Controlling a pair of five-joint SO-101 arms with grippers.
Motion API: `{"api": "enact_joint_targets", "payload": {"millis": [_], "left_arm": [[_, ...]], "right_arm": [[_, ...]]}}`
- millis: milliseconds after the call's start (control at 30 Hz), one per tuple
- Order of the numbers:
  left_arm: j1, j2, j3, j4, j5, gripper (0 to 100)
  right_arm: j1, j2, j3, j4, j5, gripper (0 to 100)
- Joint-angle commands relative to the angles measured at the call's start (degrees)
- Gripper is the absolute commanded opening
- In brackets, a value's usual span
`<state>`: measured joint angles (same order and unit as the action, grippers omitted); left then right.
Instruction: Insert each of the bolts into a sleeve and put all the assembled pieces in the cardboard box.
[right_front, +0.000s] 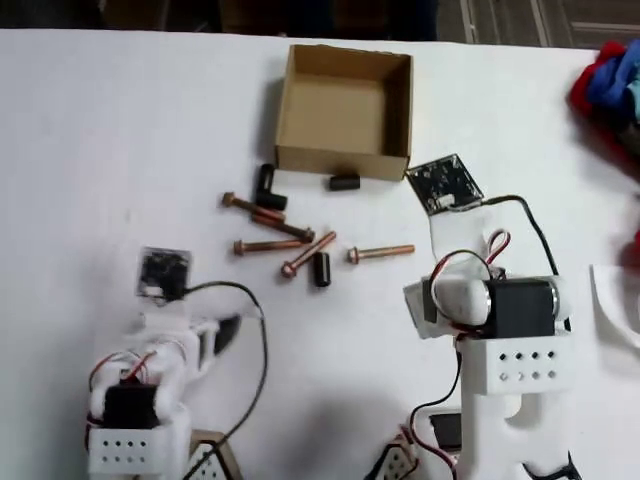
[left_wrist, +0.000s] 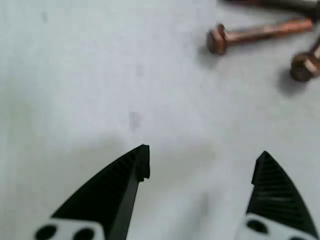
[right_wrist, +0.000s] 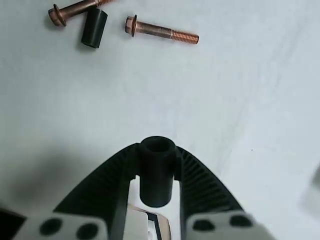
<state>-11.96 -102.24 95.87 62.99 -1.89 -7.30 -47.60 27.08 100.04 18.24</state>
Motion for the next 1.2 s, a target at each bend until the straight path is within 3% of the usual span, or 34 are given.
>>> {"api": "enact_joint_targets", "payload": {"millis": [0,133,333,467,633,867,1033,1167], "left_arm": [[-15.47,-0.70,0.40,-13.10,0.09,34],[-26.99,-0.70,-0.75,-21.89,0.09,34],[-26.46,-0.70,-0.84,-26.46,0.53,34],[-20.66,-0.70,-2.42,-27.52,-3.87,33],[-12.13,-0.35,-2.51,-30.24,-8.00,20],[2.20,2.29,-7.87,-14.77,-15.47,19],[6.51,18.73,-14.99,-11.96,-20.84,19],[9.32,40.62,-29.93,-7.47,-22.95,19]], "right_arm": [[0.04,-1.10,-0.18,0.92,0.44,2.0],[0.04,-1.10,-0.09,0.92,0.44,2.0],[0.04,-1.10,-0.09,0.92,0.44,2.0],[0.04,-1.10,-0.09,0.92,0.44,2.0],[0.04,-1.10,-0.09,0.92,0.35,2.0],[0.04,-1.10,-0.09,0.92,0.35,2.0],[0.04,-1.10,0.00,0.92,0.35,2.0],[0.04,-1.19,0.00,0.92,0.35,2.0]]}}
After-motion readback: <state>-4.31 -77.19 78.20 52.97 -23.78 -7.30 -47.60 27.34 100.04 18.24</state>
